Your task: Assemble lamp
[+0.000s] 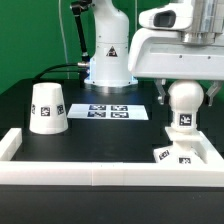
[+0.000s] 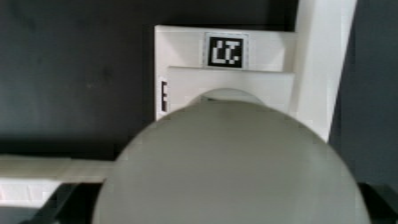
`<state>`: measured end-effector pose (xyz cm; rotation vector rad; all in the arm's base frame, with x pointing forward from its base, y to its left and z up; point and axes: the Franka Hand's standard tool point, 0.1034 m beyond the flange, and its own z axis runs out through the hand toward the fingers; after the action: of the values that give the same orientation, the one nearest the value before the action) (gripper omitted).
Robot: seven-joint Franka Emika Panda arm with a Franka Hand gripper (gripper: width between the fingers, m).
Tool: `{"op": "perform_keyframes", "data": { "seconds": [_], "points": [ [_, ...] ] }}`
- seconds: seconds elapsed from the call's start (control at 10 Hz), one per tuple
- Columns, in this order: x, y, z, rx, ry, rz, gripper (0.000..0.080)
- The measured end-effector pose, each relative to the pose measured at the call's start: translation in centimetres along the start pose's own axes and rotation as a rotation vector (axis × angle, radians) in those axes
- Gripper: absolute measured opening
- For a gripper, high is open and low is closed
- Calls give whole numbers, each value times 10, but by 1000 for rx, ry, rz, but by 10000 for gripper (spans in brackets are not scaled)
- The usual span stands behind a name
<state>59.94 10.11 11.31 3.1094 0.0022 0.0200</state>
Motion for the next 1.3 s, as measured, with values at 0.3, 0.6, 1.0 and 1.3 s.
{"op": "perform_keyframes", "data": {
  "seconds": [0.3,0.6,1.0,1.3],
  "points": [
    [-4,3,1,63,-57,515,580],
    [-5,4,2,84,-94,779,580],
    [-6,1,3,86,-124,1059,580],
    [-6,1,3,85,-128,1130,607]
  ]
}}
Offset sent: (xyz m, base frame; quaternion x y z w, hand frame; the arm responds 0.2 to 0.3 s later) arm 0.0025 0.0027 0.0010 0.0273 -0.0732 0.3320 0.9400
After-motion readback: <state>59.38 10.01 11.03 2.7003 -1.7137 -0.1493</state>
